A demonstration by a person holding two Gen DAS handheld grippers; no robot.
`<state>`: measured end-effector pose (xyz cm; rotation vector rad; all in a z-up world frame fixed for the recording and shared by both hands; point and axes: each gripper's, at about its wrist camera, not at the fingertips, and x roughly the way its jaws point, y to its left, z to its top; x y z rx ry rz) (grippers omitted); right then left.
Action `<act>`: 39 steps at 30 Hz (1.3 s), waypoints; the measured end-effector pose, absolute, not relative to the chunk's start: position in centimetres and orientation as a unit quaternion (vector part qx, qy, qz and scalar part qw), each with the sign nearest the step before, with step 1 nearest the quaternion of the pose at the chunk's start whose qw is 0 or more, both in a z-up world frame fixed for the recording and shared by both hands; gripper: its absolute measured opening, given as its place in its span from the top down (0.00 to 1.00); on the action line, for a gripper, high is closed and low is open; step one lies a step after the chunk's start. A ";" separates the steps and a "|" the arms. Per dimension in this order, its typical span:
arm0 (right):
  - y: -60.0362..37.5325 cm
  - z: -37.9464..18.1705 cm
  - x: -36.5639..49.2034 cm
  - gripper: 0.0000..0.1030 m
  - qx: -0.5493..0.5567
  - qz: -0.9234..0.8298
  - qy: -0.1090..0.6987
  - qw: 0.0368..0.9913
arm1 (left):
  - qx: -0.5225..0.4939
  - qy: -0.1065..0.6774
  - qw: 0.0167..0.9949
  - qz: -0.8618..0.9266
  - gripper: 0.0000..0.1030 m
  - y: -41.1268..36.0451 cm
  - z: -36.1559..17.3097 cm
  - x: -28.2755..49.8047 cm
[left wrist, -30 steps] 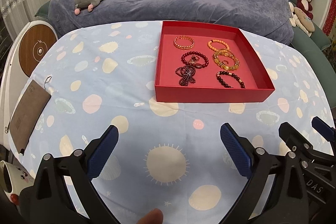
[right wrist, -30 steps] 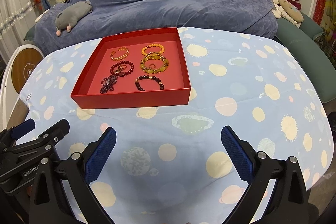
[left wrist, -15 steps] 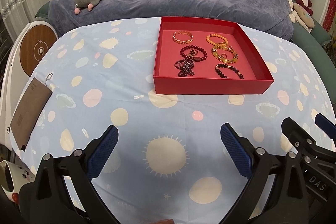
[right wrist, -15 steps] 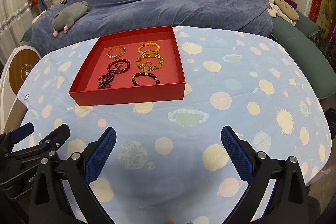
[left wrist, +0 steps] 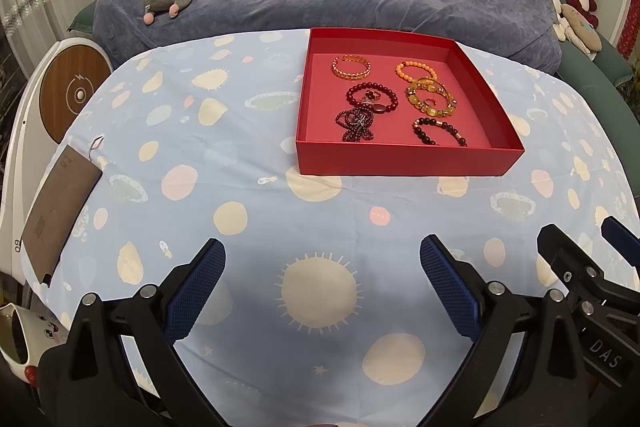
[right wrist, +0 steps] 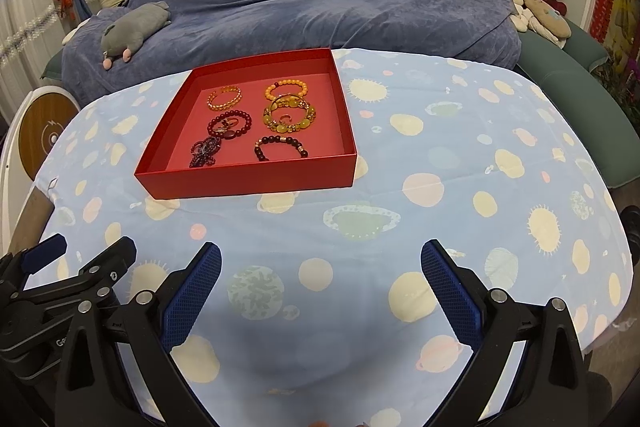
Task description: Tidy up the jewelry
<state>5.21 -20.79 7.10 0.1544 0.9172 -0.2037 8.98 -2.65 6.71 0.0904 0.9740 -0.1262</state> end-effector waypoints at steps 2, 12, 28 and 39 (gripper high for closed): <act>-20.8 7.1 5.2 0.06 0.075 -0.098 0.441 0.889 | 0.044 0.466 0.882 -0.060 0.09 -2.6 6.7 9.0; -20.6 7.1 5.2 0.06 0.074 -0.098 0.443 0.888 | 0.036 0.468 0.881 -0.056 0.09 -2.4 6.5 9.0; -20.3 7.2 5.0 0.06 0.074 -0.098 0.444 0.888 | 0.041 0.468 0.881 -0.053 0.09 -2.3 6.5 8.9; -20.3 7.2 5.0 0.06 0.075 -0.097 0.444 0.888 | 0.045 0.465 0.882 -0.052 0.09 -2.1 6.5 8.9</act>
